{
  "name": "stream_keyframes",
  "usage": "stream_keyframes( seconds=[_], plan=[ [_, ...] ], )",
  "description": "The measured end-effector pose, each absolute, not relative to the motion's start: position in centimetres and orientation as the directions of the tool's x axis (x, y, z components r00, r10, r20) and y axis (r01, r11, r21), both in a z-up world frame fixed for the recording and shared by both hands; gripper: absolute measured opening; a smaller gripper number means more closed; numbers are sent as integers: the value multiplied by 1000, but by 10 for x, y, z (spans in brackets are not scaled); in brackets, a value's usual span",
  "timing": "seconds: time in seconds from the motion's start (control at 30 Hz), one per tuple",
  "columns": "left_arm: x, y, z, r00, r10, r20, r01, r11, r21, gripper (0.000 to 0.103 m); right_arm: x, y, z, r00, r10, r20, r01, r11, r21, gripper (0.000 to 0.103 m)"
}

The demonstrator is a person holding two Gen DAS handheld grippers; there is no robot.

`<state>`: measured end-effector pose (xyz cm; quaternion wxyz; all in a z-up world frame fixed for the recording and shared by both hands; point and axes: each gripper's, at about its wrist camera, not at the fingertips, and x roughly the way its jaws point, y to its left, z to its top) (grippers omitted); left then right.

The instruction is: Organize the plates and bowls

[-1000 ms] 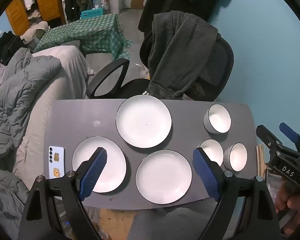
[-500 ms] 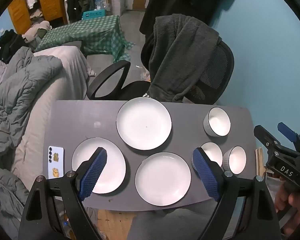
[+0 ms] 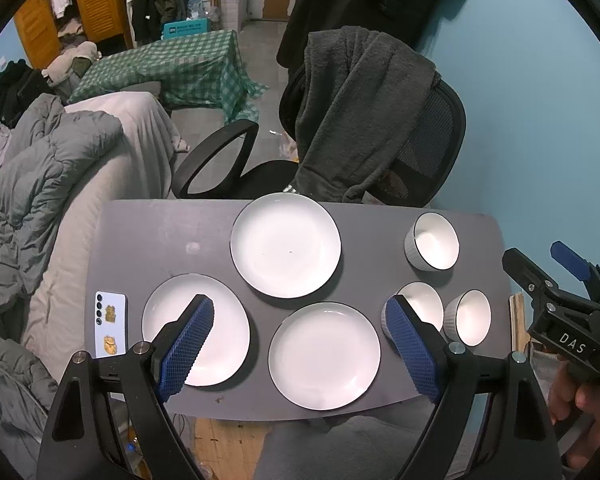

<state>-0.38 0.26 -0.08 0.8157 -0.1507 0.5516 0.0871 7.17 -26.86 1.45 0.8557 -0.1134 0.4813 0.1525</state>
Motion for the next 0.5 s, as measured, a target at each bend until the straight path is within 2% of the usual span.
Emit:
stream_keyframes(
  seconds=[0.5],
  plan=[
    [-7, 0, 1, 377, -31, -926, -306, 939, -156, 89, 70, -268, 16, 492, 164, -855, -377, 926, -39, 102]
  ],
)
